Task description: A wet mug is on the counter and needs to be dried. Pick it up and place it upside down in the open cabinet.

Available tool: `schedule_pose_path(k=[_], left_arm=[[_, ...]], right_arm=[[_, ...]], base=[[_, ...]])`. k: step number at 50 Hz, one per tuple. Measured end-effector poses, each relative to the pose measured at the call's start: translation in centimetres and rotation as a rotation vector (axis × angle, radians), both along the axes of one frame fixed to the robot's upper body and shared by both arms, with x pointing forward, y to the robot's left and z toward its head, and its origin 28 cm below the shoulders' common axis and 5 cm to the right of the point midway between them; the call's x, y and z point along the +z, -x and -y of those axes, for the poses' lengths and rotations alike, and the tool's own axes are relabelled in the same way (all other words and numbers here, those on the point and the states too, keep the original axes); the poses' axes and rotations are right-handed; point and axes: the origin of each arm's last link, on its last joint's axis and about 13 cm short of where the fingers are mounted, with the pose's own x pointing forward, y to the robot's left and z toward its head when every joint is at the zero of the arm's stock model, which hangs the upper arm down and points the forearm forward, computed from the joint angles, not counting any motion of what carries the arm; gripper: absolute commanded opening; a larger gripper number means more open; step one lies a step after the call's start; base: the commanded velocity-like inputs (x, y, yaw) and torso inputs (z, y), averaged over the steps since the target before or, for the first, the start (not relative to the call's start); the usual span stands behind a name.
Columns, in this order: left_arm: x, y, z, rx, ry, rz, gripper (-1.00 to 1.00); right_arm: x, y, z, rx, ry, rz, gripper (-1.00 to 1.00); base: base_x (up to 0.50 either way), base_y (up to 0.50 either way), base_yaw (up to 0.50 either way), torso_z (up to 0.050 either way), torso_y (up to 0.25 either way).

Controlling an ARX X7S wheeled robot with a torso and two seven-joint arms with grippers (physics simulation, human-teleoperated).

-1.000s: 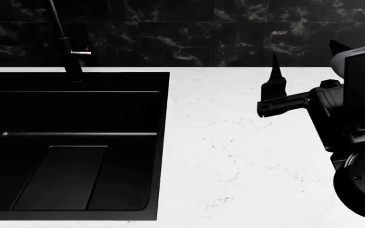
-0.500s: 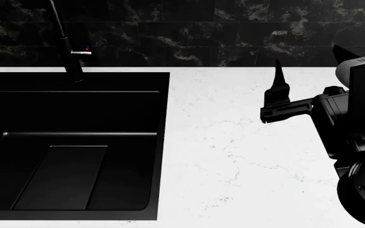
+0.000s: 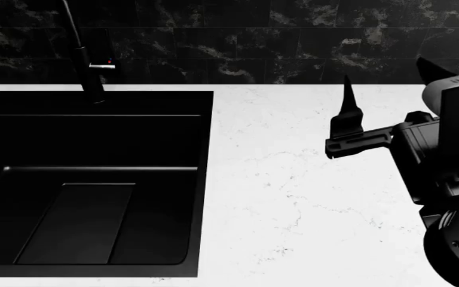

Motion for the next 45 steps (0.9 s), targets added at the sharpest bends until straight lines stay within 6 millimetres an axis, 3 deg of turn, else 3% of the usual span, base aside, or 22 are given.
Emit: schedule_pose_path(k=[22,45], left_arm=[[2.5,2.0,1.0,-0.220,0.005,0.047,1.00],[2.9,5.8,1.9,-0.548,0.042,-0.036,1.00]], right_arm=[[0.0,-0.2,-0.1,0.007,0.000,0.002,1.00],[0.3,-0.5,-0.4,0.014,0.006,0.005,1.00]], base=[[0.00,0.00,0.00,0.000,0.000],[0.00,0.00,0.00,0.000,0.000]])
